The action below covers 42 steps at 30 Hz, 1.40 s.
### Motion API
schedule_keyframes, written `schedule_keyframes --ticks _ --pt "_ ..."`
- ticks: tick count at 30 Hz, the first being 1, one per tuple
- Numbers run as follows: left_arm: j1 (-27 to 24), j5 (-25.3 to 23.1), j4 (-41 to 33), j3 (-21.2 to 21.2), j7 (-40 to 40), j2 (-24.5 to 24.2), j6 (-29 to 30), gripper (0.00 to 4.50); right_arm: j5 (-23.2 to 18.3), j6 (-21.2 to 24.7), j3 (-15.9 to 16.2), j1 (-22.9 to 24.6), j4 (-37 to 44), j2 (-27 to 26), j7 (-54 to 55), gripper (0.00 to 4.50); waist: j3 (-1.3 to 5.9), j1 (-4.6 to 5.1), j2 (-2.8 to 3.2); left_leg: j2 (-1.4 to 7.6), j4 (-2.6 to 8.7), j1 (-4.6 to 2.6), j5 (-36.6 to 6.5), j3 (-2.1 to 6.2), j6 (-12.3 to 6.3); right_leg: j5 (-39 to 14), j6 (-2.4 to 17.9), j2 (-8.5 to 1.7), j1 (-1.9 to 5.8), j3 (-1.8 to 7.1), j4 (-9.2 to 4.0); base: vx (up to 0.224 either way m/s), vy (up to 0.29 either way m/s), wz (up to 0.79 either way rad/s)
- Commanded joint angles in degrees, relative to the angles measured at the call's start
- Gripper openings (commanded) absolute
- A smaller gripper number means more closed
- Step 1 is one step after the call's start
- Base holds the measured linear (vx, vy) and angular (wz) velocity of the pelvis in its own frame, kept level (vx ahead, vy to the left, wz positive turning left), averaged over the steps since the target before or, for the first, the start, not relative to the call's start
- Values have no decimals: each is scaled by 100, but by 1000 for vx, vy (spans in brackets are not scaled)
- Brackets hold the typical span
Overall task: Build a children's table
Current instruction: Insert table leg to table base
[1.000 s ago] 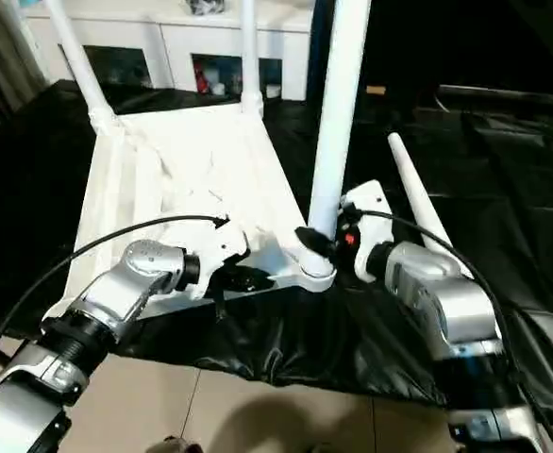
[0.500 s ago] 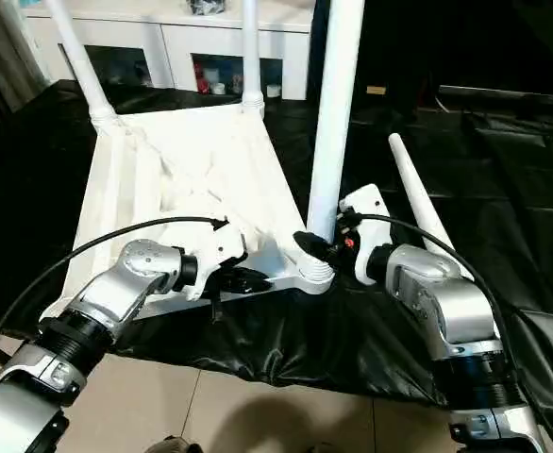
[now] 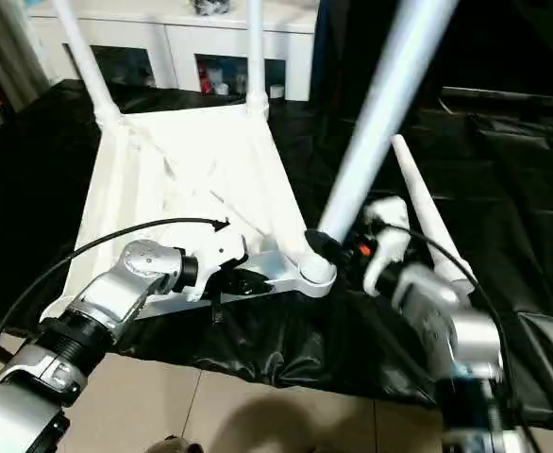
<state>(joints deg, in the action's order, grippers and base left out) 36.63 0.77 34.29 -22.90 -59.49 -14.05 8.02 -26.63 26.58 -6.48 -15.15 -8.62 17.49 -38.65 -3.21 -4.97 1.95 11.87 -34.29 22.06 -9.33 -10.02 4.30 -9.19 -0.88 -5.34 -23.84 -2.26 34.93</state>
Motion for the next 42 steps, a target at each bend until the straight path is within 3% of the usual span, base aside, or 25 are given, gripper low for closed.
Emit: schedule_keyframes --ticks 1,6,14,20,21,23,33,35,42 --pt "122 33 -8 63 -33 38 -117 0 181 7 38 285 -308 -45 103 187 417 3 -69 22 417 -80 -1564 -22 -59 -1804 1056 -184 280 110 -477 0 0 0" --pt "169 -8 80 98 6 56 -147 0 267 -286 59 577 -111 -173 188 187 419 2 -51 32 441 -89 -1708 -9 -36 -1956 963 -177 264 111 -506 0 0 0" --pt "222 -105 226 113 50 93 -256 0 1015 -557 798 706 383 105 241 186 402 11 -48 16 463 -85 -1877 -1 10 -2233 827 -173 260 112 -540 0 0 0" --pt "209 -129 249 97 37 96 -294 0 1146 -473 1066 624 406 233 147 186 388 34 -50 17 474 -99 -2071 11 21 -2541 729 -173 235 106 -578 0 0 0" --pt "206 -131 256 91 25 95 -304 0 1151 -455 1097 605 397 254 120 186 388 41 -91 16 471 -90 -2072 7 12 -2567 709 -172 236 107 -585 0 0 0" --pt "178 -131 231 60 -47 79 -333 0 1190 -434 1188 546 351 322 1 186 388 37 -72 20 479 -90 -2093 18 15 -2615 687 -174 230 105 -587 0 0 0" --pt "120 -22 133 -40 -642 -9 -601 0 1098 -685 1435 481 122 676 -973 186 412 25 -63 44 477 -91 -2053 10 -47 -2018 920 -176 253 122 -540 0 0 0" --pt "94 80 48 -90 -1003 -63 -629 0 995 -767 1482 502 129 788 -1362 186 414 18 -31 47 482 -91 -2066 14 -52 -1863 1013 -172 263 120 -522 0 0 0" --pt "150 79 108 -198 -1470 -184 -729 0 917 -932 1666 589 133 1065 -2145 186 388 17 -5 71 506 -148 -2420 16 -32 -2097 1104 -181 243 115 -556 0 0 0"
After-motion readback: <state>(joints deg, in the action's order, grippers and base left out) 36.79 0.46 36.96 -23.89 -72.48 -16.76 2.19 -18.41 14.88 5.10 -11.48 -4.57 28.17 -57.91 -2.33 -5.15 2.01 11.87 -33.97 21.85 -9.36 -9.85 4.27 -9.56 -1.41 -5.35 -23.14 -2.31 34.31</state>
